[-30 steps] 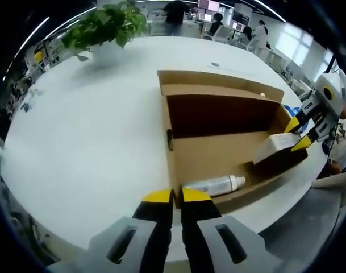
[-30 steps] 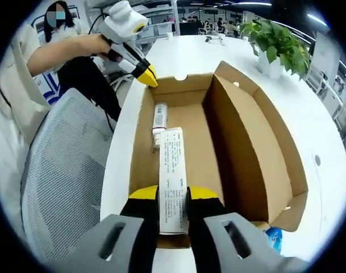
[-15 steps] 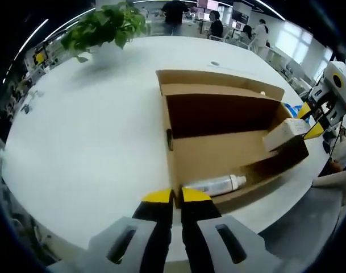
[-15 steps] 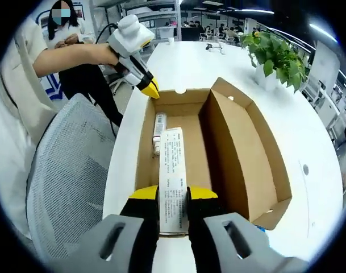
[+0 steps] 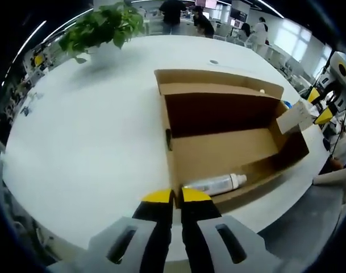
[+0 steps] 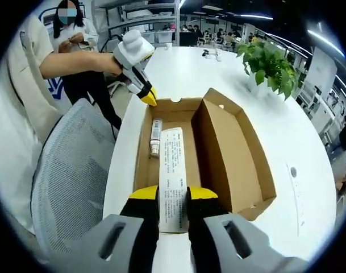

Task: Operate the shoe box by opening the lid, removing the specified soft item, and placing it in the target area until the item is outside and the box remains undamaged.

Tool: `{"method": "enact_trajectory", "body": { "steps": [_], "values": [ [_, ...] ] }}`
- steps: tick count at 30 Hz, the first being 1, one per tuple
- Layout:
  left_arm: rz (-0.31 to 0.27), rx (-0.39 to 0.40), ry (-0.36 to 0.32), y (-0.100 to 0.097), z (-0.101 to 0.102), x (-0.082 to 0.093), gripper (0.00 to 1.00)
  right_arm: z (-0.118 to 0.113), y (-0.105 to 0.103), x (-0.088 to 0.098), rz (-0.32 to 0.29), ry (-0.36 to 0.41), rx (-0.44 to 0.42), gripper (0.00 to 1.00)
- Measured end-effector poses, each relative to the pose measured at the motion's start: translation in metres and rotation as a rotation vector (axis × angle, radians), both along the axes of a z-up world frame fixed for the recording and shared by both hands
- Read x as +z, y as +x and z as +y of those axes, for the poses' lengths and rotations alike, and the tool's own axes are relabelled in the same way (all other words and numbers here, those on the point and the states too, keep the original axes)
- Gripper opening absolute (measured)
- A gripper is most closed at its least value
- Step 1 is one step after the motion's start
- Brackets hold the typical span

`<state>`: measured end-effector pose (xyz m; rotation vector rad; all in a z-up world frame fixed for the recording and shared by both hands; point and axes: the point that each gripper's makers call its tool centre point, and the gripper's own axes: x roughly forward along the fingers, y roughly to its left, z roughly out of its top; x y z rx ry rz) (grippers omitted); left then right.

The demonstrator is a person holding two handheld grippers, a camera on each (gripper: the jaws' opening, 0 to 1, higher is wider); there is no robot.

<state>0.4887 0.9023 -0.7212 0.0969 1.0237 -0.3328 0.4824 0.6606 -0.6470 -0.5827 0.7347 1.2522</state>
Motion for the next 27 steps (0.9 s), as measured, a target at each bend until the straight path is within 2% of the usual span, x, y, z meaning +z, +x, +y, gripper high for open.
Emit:
{"method": "enact_trajectory", "body": {
  "steps": [27],
  "values": [
    [0.005, -0.001, 0.007, 0.0, 0.0, -0.002, 0.01, -0.081, 0.028, 0.031, -0.086, -0.03, -0.081, 0.15]
  ]
}}
